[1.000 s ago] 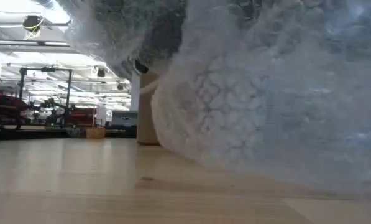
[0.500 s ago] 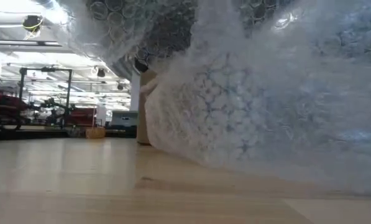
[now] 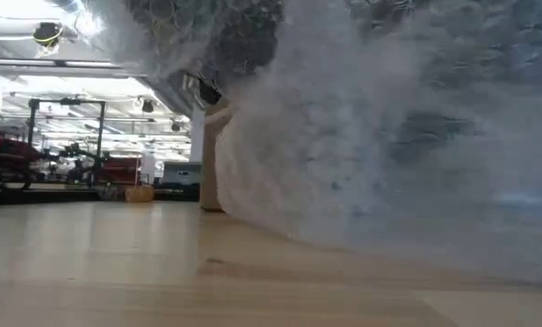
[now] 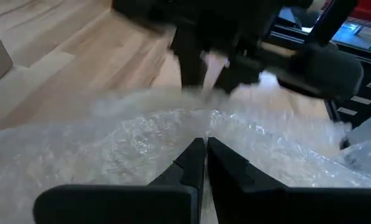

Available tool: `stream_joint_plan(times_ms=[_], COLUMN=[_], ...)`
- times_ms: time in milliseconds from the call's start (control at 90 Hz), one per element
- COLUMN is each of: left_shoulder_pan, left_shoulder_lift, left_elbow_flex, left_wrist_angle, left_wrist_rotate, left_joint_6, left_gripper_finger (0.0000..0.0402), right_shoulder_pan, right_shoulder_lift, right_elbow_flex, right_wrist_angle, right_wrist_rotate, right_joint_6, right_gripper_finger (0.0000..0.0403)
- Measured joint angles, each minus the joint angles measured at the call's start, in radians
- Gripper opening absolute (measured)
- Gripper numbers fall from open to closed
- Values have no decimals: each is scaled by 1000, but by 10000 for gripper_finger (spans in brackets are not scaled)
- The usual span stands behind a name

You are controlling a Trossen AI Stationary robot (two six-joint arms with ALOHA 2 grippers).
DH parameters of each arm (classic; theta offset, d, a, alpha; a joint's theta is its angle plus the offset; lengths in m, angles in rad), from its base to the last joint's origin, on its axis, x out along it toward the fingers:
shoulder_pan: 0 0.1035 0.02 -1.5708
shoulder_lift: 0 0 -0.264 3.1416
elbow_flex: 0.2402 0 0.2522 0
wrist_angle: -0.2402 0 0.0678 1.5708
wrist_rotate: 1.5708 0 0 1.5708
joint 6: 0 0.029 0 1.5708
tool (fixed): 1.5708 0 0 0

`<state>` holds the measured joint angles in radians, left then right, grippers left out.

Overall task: Wrap mug
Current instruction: Wrap the white patterned mug with the transparent bubble wrap

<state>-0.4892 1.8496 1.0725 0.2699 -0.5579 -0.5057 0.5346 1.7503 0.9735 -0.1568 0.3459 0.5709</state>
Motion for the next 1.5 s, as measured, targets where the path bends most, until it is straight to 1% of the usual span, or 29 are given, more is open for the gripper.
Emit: stream_joint_plan(times_ms=[100, 200, 244, 322, 411, 478, 544, 600, 644, 733, 889, 1011, 1089, 1200, 1278, 1356, 1500], left_shoulder_pan=[0, 4, 5, 10, 14, 16, 17, 17, 17, 17, 16, 10, 8, 0, -12, -28, -69], left_shoulder_lift=[0, 0, 0, -2, -5, -5, -5, -4, -4, -4, -2, -10, -28, -75, -129, -169, -232], left_elbow_flex=[0, 0, 0, 3, 3, 3, 3, 3, 3, 3, 0, 0, 3, 5, 13, 13, 14], left_wrist_angle=[-1, -22, -48, -93, -119, -119, -113, -113, -113, -112, -92, -80, -92, -90, -101, -137, -258], left_wrist_rotate=[13, 24, 24, 21, 17, 16, 15, 15, 15, 14, 15, 29, 37, 45, 39, 35, 18], left_joint_6=[-17, -22, -37, -65, -82, -78, -65, -63, -63, -63, -36, -14, -6, 9, 16, 10, -44], left_gripper_finger=[0, 0, 0, 0, 0, 0, 0, 0, 0, 0, 0, 0, 0, 0, 0, 0, 0], right_shoulder_pan=[-7, -12, -12, -11, -4, -3, -3, -9, -17, -42, -72, -71, -71, -71, -71, -70, -70], right_shoulder_lift=[23, 44, 44, 30, -5, -27, -34, -34, -34, -15, 88, 133, 139, 139, 141, 141, 141], right_elbow_flex=[5, 25, 41, 85, 168, 240, 299, 333, 352, 356, 352, 358, 357, 355, 352, 354, 354], right_wrist_angle=[104, 101, 39, -117, -293, -411, -460, -444, -402, -322, -323, -308, -299, -302, -320, -309, -310], right_wrist_rotate=[1, -8, -31, -76, -113, -116, -64, -2, 23, 20, 6, 26, 17, 11, 7, 7, 12], right_joint_6=[-12, -26, -25, -26, -34, -64, -114, -166, -214, -260, -262, -262, -262, -262, -263, -263, -263], right_gripper_finger=[1, 1, 1, 1, 1, 1, 1, 1, 1, 1, 1, 1, 1, 1, 1, 1, 1])
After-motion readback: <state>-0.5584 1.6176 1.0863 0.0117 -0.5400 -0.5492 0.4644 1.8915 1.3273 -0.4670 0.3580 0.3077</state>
